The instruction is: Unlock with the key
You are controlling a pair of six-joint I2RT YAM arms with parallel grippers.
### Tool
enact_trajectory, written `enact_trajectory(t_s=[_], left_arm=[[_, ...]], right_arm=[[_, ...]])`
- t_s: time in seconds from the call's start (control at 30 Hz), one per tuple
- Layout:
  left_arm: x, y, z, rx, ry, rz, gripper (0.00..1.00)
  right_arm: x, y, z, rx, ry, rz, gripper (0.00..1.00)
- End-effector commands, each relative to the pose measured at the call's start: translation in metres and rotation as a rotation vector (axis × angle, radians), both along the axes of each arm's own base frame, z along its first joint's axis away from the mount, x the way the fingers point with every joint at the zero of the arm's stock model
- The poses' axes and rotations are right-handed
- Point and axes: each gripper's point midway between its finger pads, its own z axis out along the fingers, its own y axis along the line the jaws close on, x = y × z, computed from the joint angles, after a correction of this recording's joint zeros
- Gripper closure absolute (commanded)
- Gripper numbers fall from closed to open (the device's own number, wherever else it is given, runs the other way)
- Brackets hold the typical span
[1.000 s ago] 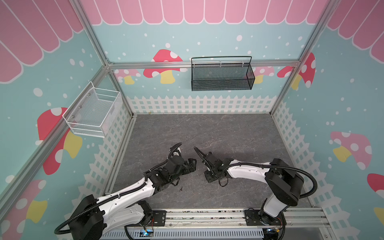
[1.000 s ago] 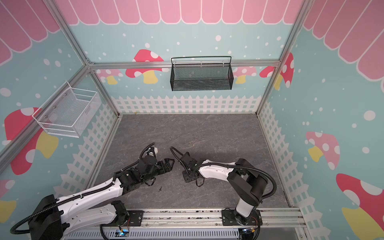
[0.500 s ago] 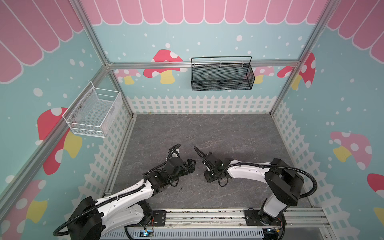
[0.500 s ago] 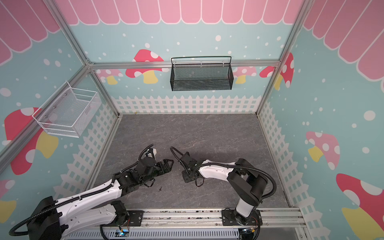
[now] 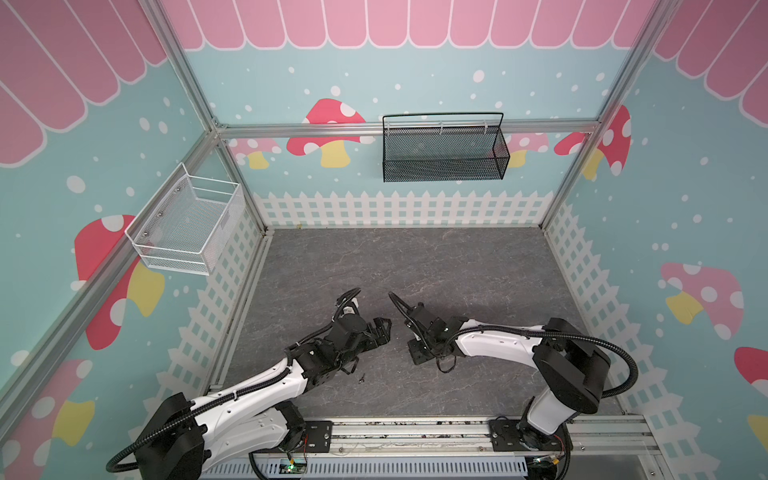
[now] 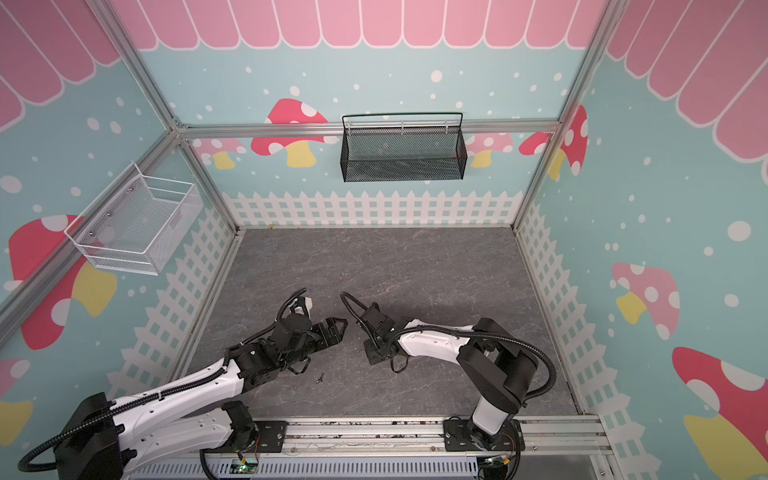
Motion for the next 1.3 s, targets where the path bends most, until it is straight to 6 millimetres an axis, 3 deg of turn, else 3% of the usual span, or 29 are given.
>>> enact_trajectory(t_s=[0.0, 0.3, 0.5, 0.63, 1.27], left_arm=[[-0.002, -0.004, 0.000, -0.070, 0.016, 0.020, 0.00], [-0.003, -0.009, -0.004, -0.091, 0.037, 0.012, 0.00], [-0.003, -0.007, -0.003, -0.081, 0.035, 0.014, 0.00], [-0.003, -0.006, -0.004, -0.079, 0.034, 0.018, 0.00], [-0.004, -0.005, -0.010, -0.069, 0.047, 0.022, 0.00]], right_arm=[[0.002, -0.001, 0.011, 0.005, -0.040, -0.006, 1.00], [-0.002, -0.002, 0.008, 0.014, -0.027, 0.012, 1.00], [-0.005, -0.001, 0.004, 0.017, -0.015, 0.023, 0.80], [-0.006, 0.001, 0.002, 0.022, -0.007, 0.035, 0.75], [-0.015, -0.005, -0.022, -0.054, 0.018, 0.054, 0.72]])
